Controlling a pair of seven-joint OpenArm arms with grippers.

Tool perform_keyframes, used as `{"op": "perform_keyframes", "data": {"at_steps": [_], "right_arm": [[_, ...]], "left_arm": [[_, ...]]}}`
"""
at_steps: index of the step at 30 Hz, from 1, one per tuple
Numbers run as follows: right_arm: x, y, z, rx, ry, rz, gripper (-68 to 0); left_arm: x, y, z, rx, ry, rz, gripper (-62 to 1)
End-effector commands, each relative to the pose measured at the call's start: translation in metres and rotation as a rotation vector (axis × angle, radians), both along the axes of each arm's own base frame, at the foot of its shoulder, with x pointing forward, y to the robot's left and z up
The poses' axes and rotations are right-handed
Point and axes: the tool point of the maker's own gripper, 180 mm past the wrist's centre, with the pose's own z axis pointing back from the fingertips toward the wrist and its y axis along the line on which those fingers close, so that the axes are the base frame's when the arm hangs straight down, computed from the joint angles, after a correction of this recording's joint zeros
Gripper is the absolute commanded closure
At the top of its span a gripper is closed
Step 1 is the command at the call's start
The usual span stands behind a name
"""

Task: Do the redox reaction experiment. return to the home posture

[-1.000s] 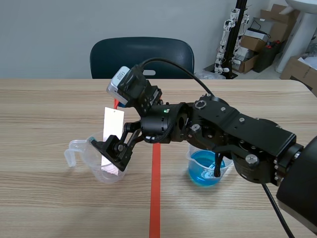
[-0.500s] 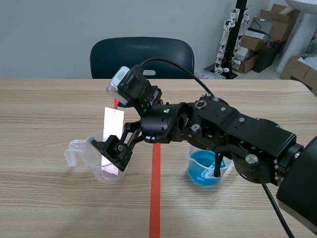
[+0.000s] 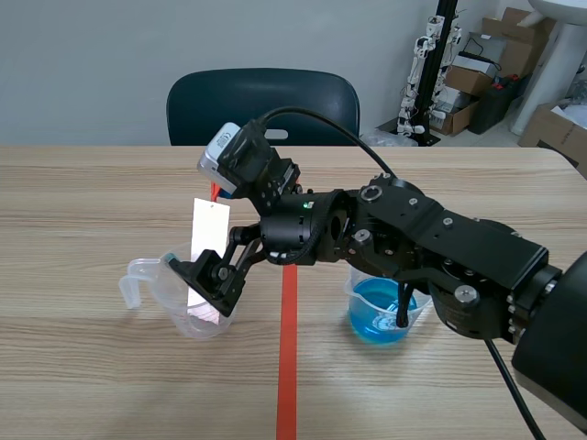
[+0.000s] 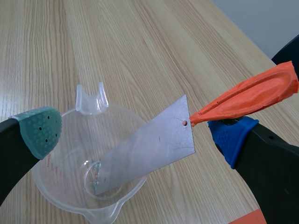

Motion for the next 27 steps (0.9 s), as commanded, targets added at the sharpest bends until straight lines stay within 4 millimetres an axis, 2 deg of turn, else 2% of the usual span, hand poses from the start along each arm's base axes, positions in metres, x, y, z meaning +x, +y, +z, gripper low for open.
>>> {"op": "perform_keyframes", "data": {"at_steps": [1,7,13,15,20,23,27], "right_arm": [[0.004,0.004,0.018,0.049,-0.029,0.004,-67.9],[0.004,0.004,0.018,0.049,-0.030,0.004,-67.9],[0.007,0.005,0.028,0.072,-0.049,0.004,-67.9],[0.009,0.006,0.039,0.103,-0.056,-0.002,-67.9],[0.010,0.010,0.079,0.202,-0.099,-0.002,-67.9],[0.010,0.011,0.100,0.224,-0.137,0.001,-67.9],[0.007,0.006,0.130,0.288,-0.136,-0.004,-67.9]], "left_arm": [[0.005,0.010,0.017,-0.009,-0.086,0.024,-58.1],[0.008,0.025,0.024,0.008,-0.107,0.039,-58.1],[0.010,0.033,0.018,0.083,-0.053,-0.017,-58.1],[0.011,0.040,0.020,0.097,-0.038,-0.019,-58.1],[0.022,0.054,0.039,0.095,-0.005,-0.034,-58.1],[0.031,0.048,0.056,0.133,0.012,-0.083,-58.1],[0.039,0.031,0.076,0.199,0.052,-0.150,-58.1]]}}
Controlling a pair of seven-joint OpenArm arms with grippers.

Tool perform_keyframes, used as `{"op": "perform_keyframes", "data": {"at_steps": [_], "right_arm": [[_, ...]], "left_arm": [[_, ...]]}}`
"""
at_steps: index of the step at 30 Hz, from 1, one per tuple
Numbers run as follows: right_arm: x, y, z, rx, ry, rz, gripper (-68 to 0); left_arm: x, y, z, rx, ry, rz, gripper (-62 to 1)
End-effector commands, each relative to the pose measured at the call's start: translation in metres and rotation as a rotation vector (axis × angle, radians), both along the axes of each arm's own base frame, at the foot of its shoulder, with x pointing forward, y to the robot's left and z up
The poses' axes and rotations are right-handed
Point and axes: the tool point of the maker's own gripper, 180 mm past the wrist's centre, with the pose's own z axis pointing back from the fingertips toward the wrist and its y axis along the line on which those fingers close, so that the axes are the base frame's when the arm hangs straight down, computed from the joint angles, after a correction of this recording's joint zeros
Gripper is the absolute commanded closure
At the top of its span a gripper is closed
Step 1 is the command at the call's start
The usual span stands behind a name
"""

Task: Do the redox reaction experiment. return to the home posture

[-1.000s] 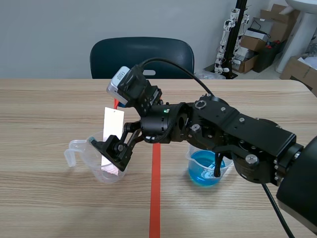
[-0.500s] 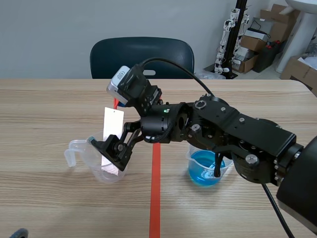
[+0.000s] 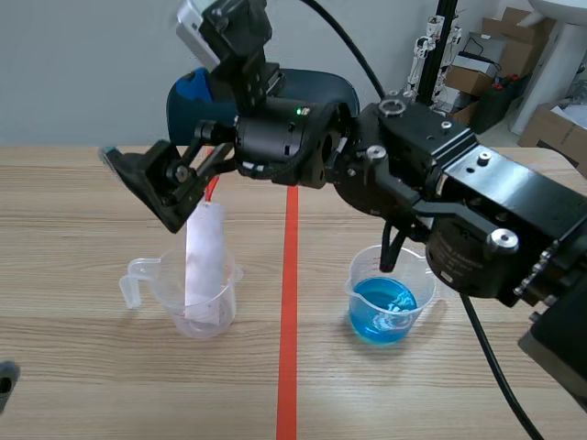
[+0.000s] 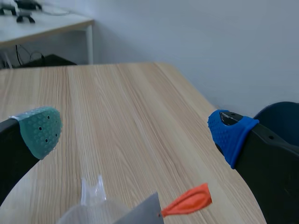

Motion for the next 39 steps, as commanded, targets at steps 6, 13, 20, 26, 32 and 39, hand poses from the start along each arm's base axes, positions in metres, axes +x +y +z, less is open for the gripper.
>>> {"op": "perform_keyframes", "data": {"at_steps": [6,13,20,26,32,39], "right_arm": [[-0.008,-0.027,0.050,0.076,-0.056,-0.001,-67.9],[-0.016,-0.069,0.066,0.092,-0.100,-0.083,-67.9],[-0.017,-0.119,0.064,0.065,-0.108,-0.216,-67.9],[-0.019,-0.164,0.050,0.031,-0.072,-0.349,-67.9],[-0.030,-0.202,0.046,0.003,-0.054,-0.465,-67.9],[-0.054,-0.226,0.043,-0.062,-0.041,-0.538,-67.9]], "left_arm": [[0.003,-0.023,0.044,0.077,-0.054,-0.017,-58.1],[-0.003,-0.049,0.074,0.118,-0.093,-0.057,-58.1],[-0.010,-0.063,0.091,0.123,-0.112,-0.073,-58.1],[-0.008,-0.065,0.090,0.135,-0.093,-0.072,-58.1],[-0.009,-0.065,0.090,0.133,-0.091,-0.074,-58.1],[-0.008,-0.065,0.090,0.133,-0.091,-0.074,-58.1]]}}
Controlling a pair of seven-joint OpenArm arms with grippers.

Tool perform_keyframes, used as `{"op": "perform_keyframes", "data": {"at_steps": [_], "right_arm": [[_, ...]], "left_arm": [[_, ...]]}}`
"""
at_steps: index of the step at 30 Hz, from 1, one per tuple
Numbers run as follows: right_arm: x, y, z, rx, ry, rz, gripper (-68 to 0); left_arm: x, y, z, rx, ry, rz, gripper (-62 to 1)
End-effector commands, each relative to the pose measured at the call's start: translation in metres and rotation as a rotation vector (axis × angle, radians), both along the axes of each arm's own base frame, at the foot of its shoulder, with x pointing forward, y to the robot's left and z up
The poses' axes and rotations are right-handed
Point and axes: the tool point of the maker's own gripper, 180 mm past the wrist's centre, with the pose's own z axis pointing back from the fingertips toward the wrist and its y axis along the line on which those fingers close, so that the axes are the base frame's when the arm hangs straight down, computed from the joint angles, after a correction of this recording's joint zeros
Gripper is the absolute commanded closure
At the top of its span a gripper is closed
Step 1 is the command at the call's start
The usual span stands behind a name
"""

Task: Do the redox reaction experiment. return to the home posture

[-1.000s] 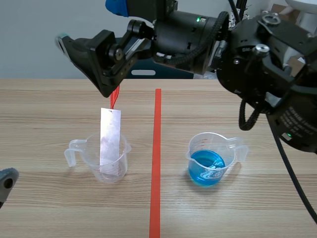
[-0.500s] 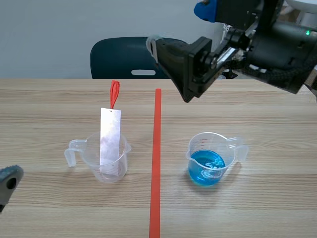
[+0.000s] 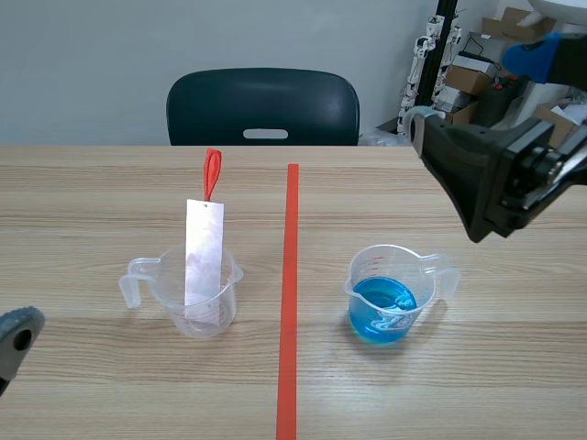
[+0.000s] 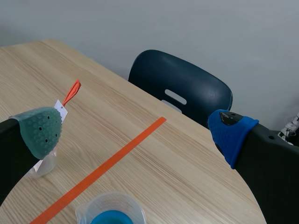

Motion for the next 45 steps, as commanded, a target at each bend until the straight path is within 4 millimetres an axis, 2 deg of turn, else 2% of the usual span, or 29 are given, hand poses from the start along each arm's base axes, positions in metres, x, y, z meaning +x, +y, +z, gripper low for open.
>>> {"op": "perform_keyframes", "data": {"at_steps": [1,13,21,28,36,45], "right_arm": [[-0.005,0.000,0.008,0.004,-0.023,0.003,-67.9],[-0.027,-0.034,-0.005,-0.033,-0.001,-0.134,-67.9],[-0.042,-0.041,-0.006,0.004,-0.021,-0.173,-67.9],[-0.042,-0.055,-0.005,-0.026,-0.031,-0.224,-67.9],[-0.043,-0.047,-0.010,-0.191,-0.005,-0.210,-67.9],[-0.056,-0.035,-0.015,-0.145,0.059,-0.152,-67.9]], "left_arm": [[0.001,-0.001,0.006,-0.020,-0.019,-0.001,-58.1],[0.001,-0.001,0.006,-0.020,-0.024,-0.001,-58.1],[0.001,-0.001,0.006,-0.020,-0.024,-0.001,-58.1],[0.001,0.003,0.006,-0.035,-0.021,0.041,-58.1],[0.001,0.003,0.006,-0.034,-0.021,0.040,-58.1],[0.001,0.003,0.006,-0.034,-0.021,0.040,-58.1]]}}
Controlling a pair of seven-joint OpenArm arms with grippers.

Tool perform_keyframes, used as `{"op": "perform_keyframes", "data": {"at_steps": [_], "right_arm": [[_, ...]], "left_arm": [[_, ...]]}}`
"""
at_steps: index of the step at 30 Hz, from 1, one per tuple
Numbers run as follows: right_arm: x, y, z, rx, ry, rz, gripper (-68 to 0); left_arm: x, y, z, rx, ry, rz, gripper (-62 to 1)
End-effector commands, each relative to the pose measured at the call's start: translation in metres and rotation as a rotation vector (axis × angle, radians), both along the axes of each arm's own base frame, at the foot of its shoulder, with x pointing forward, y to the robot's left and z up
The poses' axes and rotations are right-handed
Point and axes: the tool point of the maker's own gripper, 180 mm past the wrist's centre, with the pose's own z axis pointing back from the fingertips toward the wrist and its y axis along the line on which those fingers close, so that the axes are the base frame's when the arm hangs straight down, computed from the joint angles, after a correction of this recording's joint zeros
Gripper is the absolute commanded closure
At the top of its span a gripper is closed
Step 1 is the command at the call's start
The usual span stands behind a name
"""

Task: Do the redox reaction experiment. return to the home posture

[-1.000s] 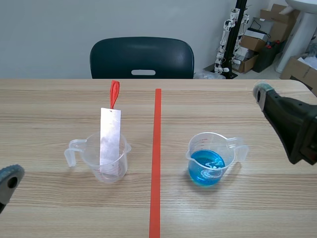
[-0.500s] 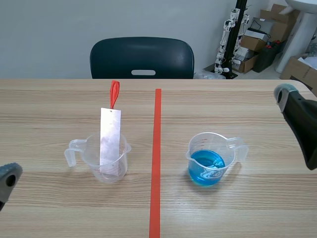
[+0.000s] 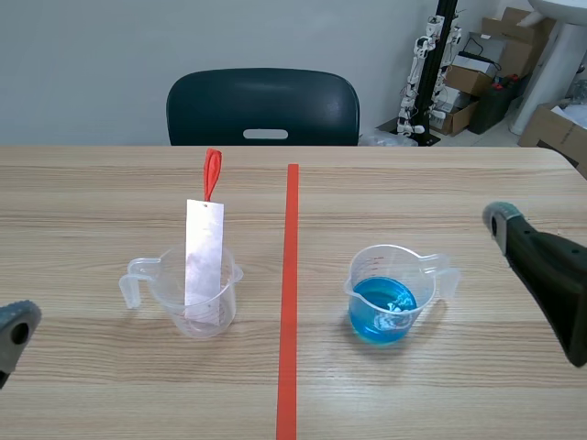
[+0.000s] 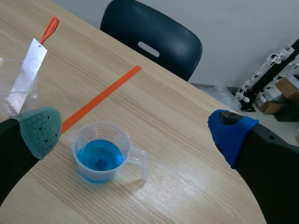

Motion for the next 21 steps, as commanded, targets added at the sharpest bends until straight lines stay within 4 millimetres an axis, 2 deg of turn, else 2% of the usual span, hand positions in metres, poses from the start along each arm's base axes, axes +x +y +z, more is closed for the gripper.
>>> {"op": "perform_keyframes", "data": {"at_steps": [1,8,12,15,21], "right_arm": [[0.001,0.002,0.009,0.027,-0.029,0.016,-67.9],[-0.013,0.014,0.021,0.120,-0.060,0.097,-67.9],[-0.022,0.023,0.013,0.116,-0.006,0.159,-67.9],[-0.020,0.025,0.006,0.058,0.013,0.176,-67.9],[-0.009,0.019,0.005,0.017,-0.013,0.121,-67.9]], "left_arm": [[0.000,0.000,0.005,-0.016,-0.019,-0.001,-58.1],[0.001,-0.001,0.006,-0.014,-0.023,-0.005,-58.1],[0.001,-0.002,0.006,-0.011,-0.025,-0.011,-58.1],[0.001,-0.002,0.006,-0.012,-0.026,-0.011,-58.1],[0.001,-0.002,0.006,-0.012,-0.026,-0.012,-58.1]]}}
